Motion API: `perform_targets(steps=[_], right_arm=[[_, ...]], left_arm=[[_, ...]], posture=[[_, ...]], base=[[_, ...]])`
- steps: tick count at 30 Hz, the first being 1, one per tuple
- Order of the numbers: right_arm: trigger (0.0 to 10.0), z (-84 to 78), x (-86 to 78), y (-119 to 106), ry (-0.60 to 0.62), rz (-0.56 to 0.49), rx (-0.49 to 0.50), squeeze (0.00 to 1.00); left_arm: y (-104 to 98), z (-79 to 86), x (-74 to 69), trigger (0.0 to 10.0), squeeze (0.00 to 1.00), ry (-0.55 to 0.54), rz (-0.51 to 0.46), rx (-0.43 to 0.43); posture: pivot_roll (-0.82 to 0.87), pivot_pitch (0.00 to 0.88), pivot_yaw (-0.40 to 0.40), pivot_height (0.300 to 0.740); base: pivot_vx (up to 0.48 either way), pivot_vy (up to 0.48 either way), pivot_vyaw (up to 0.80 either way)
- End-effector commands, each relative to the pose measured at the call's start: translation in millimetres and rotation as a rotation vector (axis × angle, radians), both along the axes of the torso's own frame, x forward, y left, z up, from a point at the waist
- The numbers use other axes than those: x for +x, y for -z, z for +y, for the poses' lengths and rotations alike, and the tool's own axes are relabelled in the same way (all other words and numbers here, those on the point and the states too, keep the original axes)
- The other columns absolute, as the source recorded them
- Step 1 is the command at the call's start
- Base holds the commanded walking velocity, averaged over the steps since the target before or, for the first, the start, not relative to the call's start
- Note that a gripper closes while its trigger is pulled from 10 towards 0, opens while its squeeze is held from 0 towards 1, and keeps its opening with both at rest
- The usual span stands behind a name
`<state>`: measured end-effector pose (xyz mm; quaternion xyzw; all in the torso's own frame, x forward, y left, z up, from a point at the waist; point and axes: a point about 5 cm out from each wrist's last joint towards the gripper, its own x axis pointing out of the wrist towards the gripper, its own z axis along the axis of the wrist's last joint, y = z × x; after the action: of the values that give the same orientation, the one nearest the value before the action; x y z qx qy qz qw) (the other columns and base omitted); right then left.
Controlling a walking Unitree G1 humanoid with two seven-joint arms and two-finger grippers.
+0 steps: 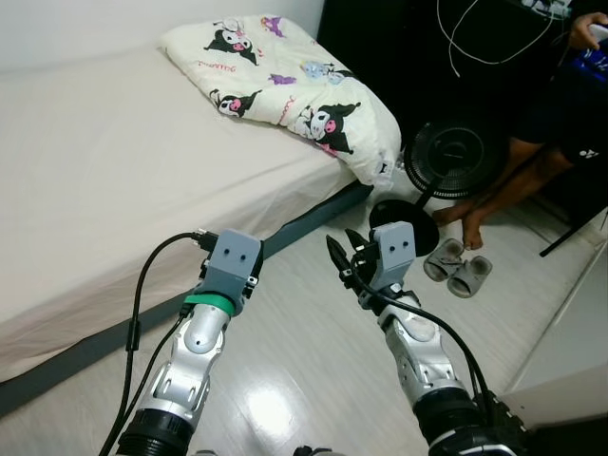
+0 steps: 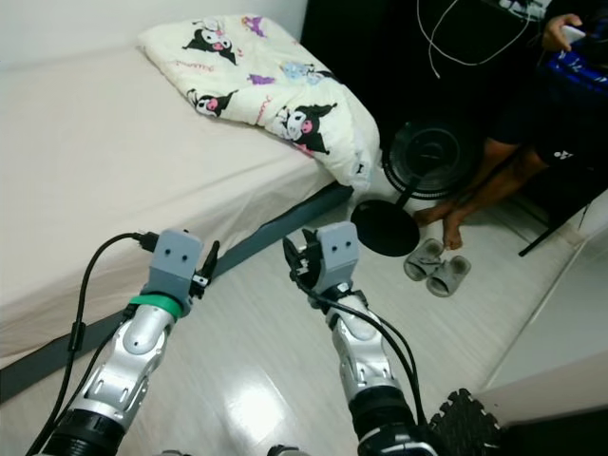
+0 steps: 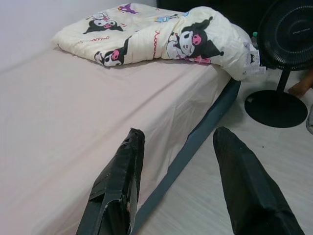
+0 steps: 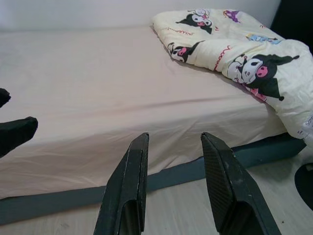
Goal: Clean up the room
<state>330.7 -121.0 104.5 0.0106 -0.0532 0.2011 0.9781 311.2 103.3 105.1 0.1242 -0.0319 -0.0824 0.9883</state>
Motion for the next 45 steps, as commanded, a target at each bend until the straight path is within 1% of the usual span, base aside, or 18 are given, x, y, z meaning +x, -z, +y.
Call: perform_targets(steps=[1,6,10,11,12,14,16,20,23,25,29,31,34,36,38,41,43,45], right_arm=[[10.0,-5.7,-3.2,6,0.011,0.016,-0.011,0.00],[10.0,-6.8,-1.6,5,0.000,0.008,-0.037,0.00],[10.0,-9.3,1.0,2,0.006,0.002,-0.040,0.00],[10.0,-13.0,4.6,-2,0.025,-0.008,-0.032,0.00],[10.0,-13.0,4.6,-2,0.025,-0.008,-0.032,0.00],[10.0,-21.2,9.7,-11,0.088,-0.037,-0.004,0.00],[10.0,-28.7,9.0,-15,0.139,-0.064,0.015,0.00],[10.0,-32.0,7.4,-16,0.156,-0.073,0.023,0.00],[10.0,-34.8,3.5,-13,0.185,-0.072,0.040,0.00],[10.0,-33.3,1.6,-10,0.190,-0.062,0.058,0.00],[10.0,-25.6,-0.5,-5,0.158,-0.039,0.067,0.00],[10.0,-24.5,-0.2,-5,0.154,-0.036,0.064,0.00],[10.0,-20.7,-0.9,-4,0.146,-0.035,0.042,0.00],[10.0,-20.7,-1.3,-4,0.151,-0.039,0.037,0.00],[10.0,-25.0,-2.9,-6,0.171,-0.052,0.028,0.00],[10.0,-32.8,-3.7,-10,0.211,-0.081,0.005,0.00],[10.0,-39.2,-3.2,-16,0.255,-0.100,0.026,0.00],[10.0,-39.6,-3.1,-20,0.261,-0.114,0.032,0.00]], left_arm=[[6,-3.4,-3.1,10.0,0.00,0.014,0.011,-0.003],[3,-0.6,-1.0,10.0,0.00,-0.008,-0.025,-0.011],[0,-2.1,1.6,10.0,0.00,-0.008,-0.040,-0.013],[-4,-4.7,5.1,10.0,0.00,0.003,-0.056,-0.007],[-4,-4.7,5.1,10.0,0.00,0.003,-0.056,-0.007],[-14,-7.4,15.1,10.0,0.00,0.039,-0.075,0.005],[-22,-5.9,24.1,10.0,0.00,0.066,-0.081,0.020],[-25,-5.3,27.2,10.0,0.00,0.078,-0.083,0.026],[-30,-2.4,34.1,10.0,0.00,0.107,-0.085,0.051],[-30,-1.1,36.1,10.0,0.00,0.113,-0.078,0.054],[-28,-1.6,35.9,10.0,0.00,0.126,-0.051,0.040],[-28,-1.7,36.3,10.0,0.00,0.130,-0.045,0.039],[-20,2.4,32.0,10.0,0.00,0.165,0.030,0.000],[-18,3.5,29.8,10.0,0.00,0.175,0.045,-0.006],[-12,3.8,25.5,10.0,0.00,0.177,0.073,-0.021],[-9,-0.4,22.0,10.0,0.00,0.180,0.096,-0.063],[-9,-3.6,23.5,10.0,0.00,0.172,0.085,-0.066],[-13,-4.2,26.1,10.0,0.00,0.160,0.075,-0.078]], posture=[[-0.01,0.014,-0.059,0.723],[-0.01,0.000,-0.079,0.723],[-0.01,0.000,-0.074,0.723],[-0.02,0.000,-0.057,0.723],[-0.02,0.000,-0.057,0.723],[-0.06,0.000,0.008,0.723],[-0.09,0.000,0.057,0.723],[-0.09,0.000,0.065,0.723],[-0.12,0.000,0.116,0.723],[-0.12,0.000,0.118,0.723],[-0.11,0.000,0.102,0.723],[-0.11,0.000,0.100,0.723],[-0.10,0.000,0.069,0.723],[-0.10,0.000,0.067,0.723],[-0.09,0.000,0.070,0.723],[-0.11,0.010,0.073,0.723],[-0.11,0.013,0.069,0.723],[-0.13,0.020,0.067,0.723]], base=[[0.000,0.000,0.00],[0.000,0.000,0.00],[0.000,0.000,0.00],[0.000,0.000,0.00],[0.000,0.000,0.00],[0.000,0.000,0.00],[0.000,0.000,0.00],[0.000,0.000,0.00],[0.000,0.000,0.00],[0.000,0.000,0.00],[0.000,0.000,0.00],[0.000,0.000,0.00],[0.000,0.000,0.00],[0.000,0.000,0.00],[0.000,0.000,0.00],[0.000,0.000,0.00],[0.000,0.000,0.00],[0.000,0.000,0.00]])
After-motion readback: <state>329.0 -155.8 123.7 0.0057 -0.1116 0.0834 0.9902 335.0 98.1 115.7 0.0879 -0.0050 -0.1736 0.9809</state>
